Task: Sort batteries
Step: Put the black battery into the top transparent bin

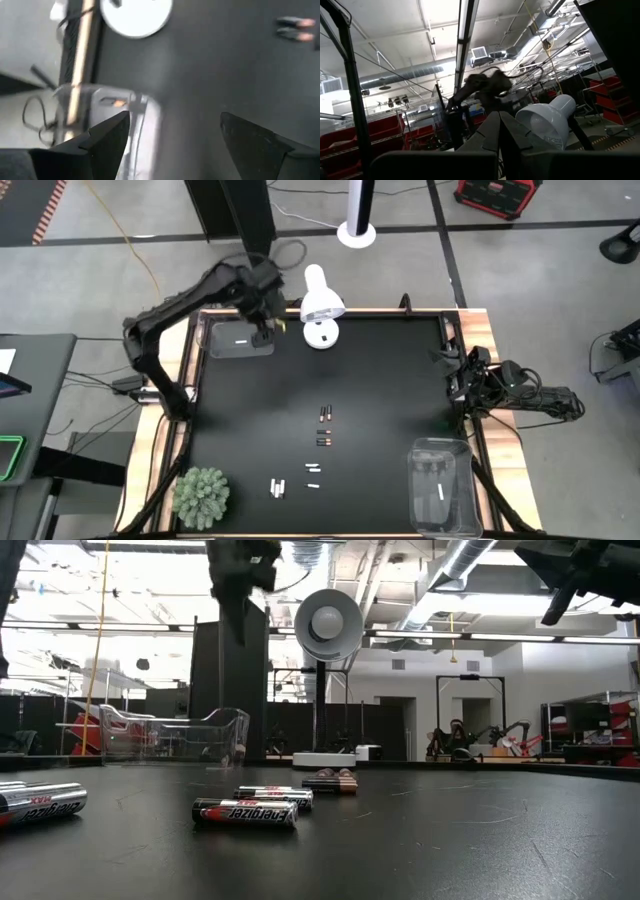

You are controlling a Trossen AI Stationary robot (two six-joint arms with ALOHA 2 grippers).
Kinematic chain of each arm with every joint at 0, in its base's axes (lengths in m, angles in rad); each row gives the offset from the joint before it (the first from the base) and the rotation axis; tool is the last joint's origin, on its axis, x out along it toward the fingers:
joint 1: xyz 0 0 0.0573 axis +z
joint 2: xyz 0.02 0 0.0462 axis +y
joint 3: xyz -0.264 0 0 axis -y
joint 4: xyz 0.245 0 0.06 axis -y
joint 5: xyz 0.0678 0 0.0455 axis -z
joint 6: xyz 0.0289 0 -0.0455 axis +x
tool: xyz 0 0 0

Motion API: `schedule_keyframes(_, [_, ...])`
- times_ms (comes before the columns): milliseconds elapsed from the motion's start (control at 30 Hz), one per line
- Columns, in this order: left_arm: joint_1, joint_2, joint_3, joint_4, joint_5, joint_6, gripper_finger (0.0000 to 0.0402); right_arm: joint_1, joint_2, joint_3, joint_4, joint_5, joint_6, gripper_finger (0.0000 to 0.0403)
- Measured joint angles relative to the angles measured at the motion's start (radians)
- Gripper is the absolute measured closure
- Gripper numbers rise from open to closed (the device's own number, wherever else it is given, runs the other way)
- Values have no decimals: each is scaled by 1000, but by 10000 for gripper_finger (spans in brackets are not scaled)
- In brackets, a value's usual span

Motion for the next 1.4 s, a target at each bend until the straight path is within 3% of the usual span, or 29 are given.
schedule_keyframes(167, [-238,3,-4,5,-63,-95,95,0,0,0,0,0,0,376])
schedule_keyframes(367, [-503,4,-114,110,-169,-232,95,0,0,0,1,0,8,376])
schedule_keyframes(567, [-665,3,-317,408,-188,-298,95,0,0,0,1,0,16,376])
schedule_keyframes(667, [-691,3,-436,620,-179,-279,95,0,0,0,1,0,17,376])
schedule_keyframes(833, [-676,3,-581,831,-158,-226,88,0,0,0,7,0,51,376])
schedule_keyframes(967, [-636,3,-649,921,-144,-227,72,0,0,0,10,0,61,376])
schedule_keyframes(1167, [-568,3,-742,1063,2,-279,45,0,0,0,10,0,61,376])
schedule_keyframes(1400, [-531,4,-800,1190,79,-284,40,0,0,0,10,0,60,376])
